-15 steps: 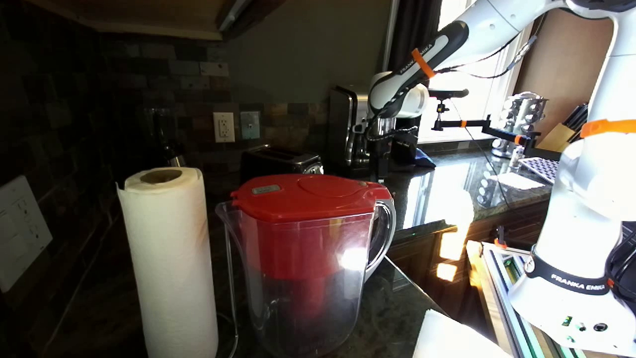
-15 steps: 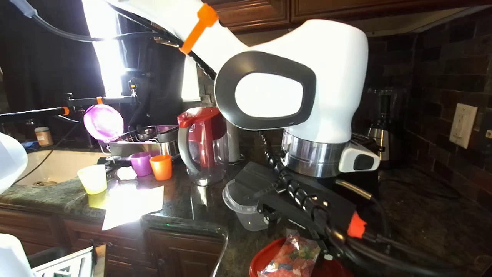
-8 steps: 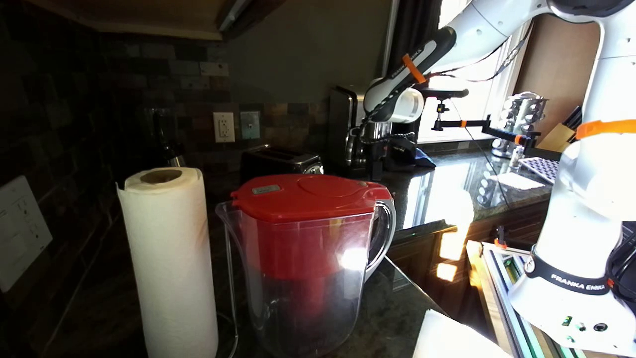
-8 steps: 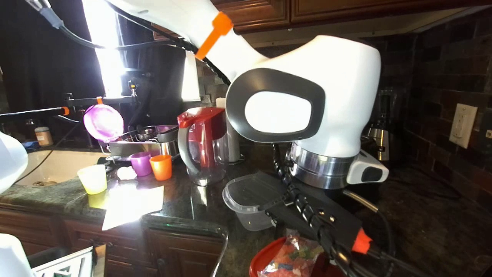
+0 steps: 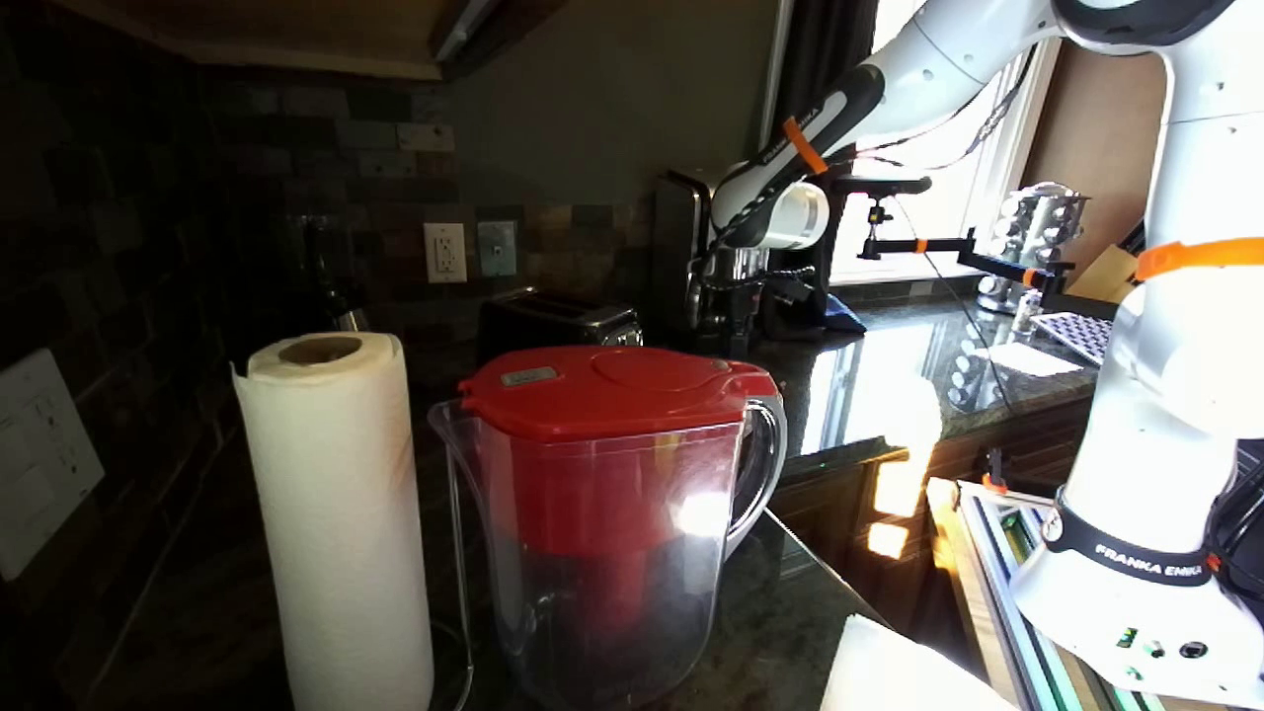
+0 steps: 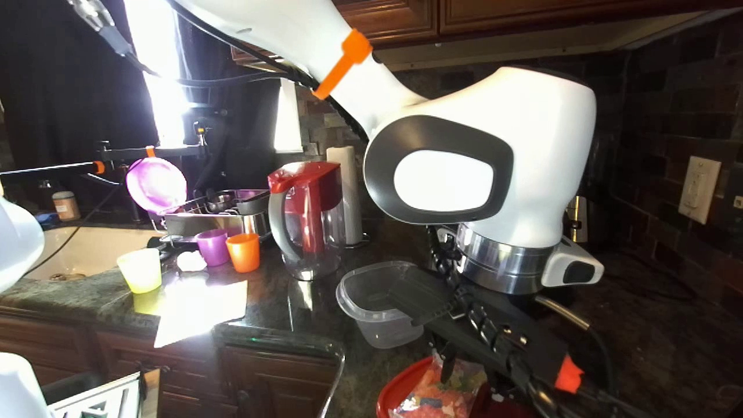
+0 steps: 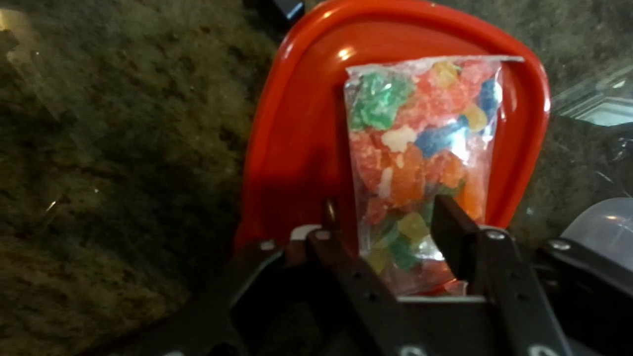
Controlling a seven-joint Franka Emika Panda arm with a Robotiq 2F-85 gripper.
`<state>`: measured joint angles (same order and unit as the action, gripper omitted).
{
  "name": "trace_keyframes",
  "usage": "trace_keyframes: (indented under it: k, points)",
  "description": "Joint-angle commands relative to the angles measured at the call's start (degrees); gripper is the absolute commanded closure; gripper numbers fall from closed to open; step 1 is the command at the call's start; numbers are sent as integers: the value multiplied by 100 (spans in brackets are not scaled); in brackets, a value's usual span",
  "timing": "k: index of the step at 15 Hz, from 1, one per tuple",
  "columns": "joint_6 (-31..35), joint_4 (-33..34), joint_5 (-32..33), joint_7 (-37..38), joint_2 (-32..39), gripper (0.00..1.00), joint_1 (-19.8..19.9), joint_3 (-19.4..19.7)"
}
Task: Pour a sweet from the bag into the container
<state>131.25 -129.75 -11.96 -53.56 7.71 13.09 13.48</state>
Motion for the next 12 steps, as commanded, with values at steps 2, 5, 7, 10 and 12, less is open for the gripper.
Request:
trace_keyframes:
  k: [2, 5, 7, 10, 12]
  points:
    - [-12, 179, -8, -68, 200, 85, 168, -116]
    - [-44, 236, 23, -28, 243, 100, 183, -134]
    - [-67, 273, 48, -17, 259, 100, 186, -144]
    - [-110, 298, 82, -24, 246, 100, 189, -171]
    - [-94, 222, 146, -30, 107, 100, 170, -189]
